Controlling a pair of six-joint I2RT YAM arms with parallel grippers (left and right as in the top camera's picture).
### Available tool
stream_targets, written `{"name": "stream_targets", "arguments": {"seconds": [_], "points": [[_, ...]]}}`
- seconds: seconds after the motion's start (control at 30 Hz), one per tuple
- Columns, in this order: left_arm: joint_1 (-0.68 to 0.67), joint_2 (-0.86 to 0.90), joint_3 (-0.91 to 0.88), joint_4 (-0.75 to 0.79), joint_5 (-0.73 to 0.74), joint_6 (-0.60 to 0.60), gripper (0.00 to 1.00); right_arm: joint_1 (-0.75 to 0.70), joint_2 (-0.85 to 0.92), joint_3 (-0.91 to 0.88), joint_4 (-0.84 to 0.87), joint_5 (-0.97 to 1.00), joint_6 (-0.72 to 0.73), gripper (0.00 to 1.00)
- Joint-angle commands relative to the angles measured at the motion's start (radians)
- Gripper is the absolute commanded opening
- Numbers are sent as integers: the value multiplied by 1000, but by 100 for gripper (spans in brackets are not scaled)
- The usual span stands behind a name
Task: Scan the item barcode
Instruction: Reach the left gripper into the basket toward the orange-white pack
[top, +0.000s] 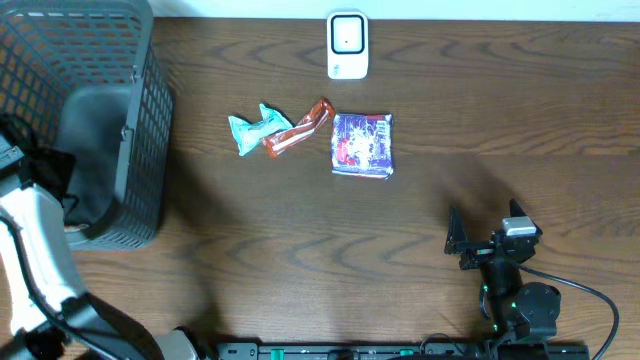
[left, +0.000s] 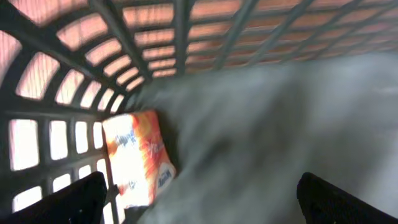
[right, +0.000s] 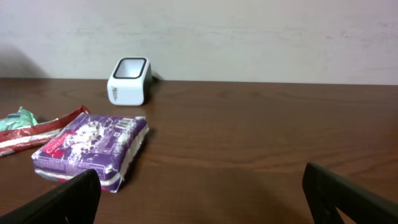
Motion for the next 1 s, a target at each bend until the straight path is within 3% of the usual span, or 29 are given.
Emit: {"name": "stream_targets", "arguments": {"seconds": [0.0,0.27,0.67,0.77,0.97], "points": [[7,85,8,-31,-57,-56,98,-4,-5,-3,-1,-6,14,99],[7,225,8,-63,-62,-96,98,-4,-5,-3,-1,-6,14,99],[7,237,8,-49,-88,-135,99,-4,-5,-3,-1,-6,14,99],[7,237,8,-32,-80,-135,79,-4,-5,-3,-1,-6,14,99],[7,237,3,-13,-53,-117,77,-4,-5,-3,-1,-6,14,99]]}}
